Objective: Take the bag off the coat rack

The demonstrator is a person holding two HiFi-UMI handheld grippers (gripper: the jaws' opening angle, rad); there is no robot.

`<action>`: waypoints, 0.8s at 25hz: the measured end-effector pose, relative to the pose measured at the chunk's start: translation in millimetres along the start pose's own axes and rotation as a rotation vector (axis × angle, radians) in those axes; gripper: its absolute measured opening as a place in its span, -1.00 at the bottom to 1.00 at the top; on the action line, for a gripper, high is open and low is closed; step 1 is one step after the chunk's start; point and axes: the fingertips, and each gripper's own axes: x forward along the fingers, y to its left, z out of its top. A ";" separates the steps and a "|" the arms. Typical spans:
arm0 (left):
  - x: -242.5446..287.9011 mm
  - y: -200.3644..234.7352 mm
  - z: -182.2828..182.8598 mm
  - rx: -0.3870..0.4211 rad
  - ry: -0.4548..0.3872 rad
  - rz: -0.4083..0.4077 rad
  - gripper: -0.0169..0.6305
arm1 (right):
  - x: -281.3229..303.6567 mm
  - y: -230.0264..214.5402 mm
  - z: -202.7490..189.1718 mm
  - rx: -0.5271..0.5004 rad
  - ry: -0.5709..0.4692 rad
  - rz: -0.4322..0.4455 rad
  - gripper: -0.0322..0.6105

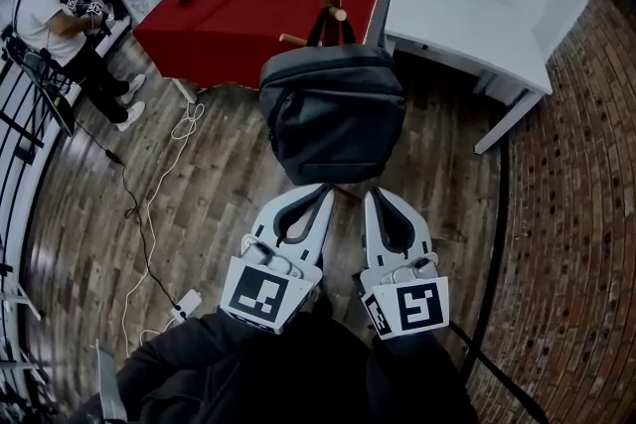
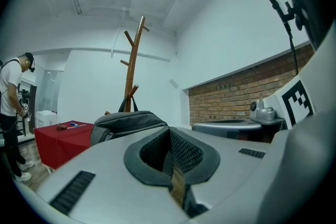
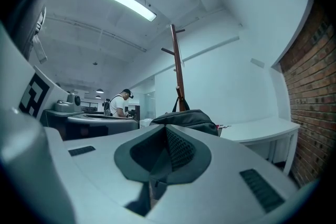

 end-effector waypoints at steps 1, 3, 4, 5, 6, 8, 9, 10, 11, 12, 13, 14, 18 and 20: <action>3.7 5.3 0.2 -0.004 0.000 0.001 -0.92 | 6.3 -1.5 0.3 -0.002 0.001 0.001 -0.88; 12.2 16.6 1.9 -0.001 -0.003 0.005 -0.92 | 20.0 -4.6 1.2 -0.007 0.003 0.005 -0.88; 17.0 22.1 3.2 0.005 -0.005 0.007 -0.92 | 26.9 -6.4 2.0 -0.010 0.005 0.007 -0.88; 22.1 27.5 4.5 0.011 -0.007 0.010 -0.92 | 33.9 -8.6 3.1 -0.014 0.006 0.009 -0.88; 27.3 32.9 5.7 0.013 -0.009 0.014 -0.92 | 40.9 -11.1 4.8 -0.017 0.007 0.011 -0.88; 37.3 44.8 8.6 0.009 -0.012 0.020 -0.92 | 56.1 -15.8 9.9 -0.024 0.004 0.014 -0.88; 41.8 51.9 10.7 0.004 -0.015 0.025 -0.92 | 64.2 -17.5 13.1 -0.028 0.002 0.016 -0.88; 45.9 59.4 13.4 -0.003 -0.019 0.030 -0.92 | 72.2 -18.7 16.4 -0.033 0.001 0.017 -0.88; 49.6 66.9 16.7 -0.009 -0.025 0.035 -0.92 | 80.1 -19.7 19.7 -0.040 0.000 0.017 -0.88; 53.3 73.9 20.3 -0.013 -0.029 0.039 -0.92 | 87.5 -21.0 23.0 -0.047 -0.001 0.017 -0.88; 57.2 80.1 24.1 -0.014 -0.034 0.042 -0.92 | 94.5 -22.9 26.5 -0.056 -0.003 0.015 -0.88; 61.4 85.6 27.9 -0.014 -0.038 0.043 -0.92 | 101.3 -25.3 29.9 -0.064 -0.005 0.013 -0.88; 77.3 106.5 40.8 -0.005 -0.050 0.040 -0.92 | 128.6 -32.8 42.0 -0.080 -0.016 0.003 -0.88; 84.9 117.3 44.5 -0.001 -0.052 0.032 -0.92 | 143.0 -35.6 47.2 -0.085 -0.027 -0.008 -0.88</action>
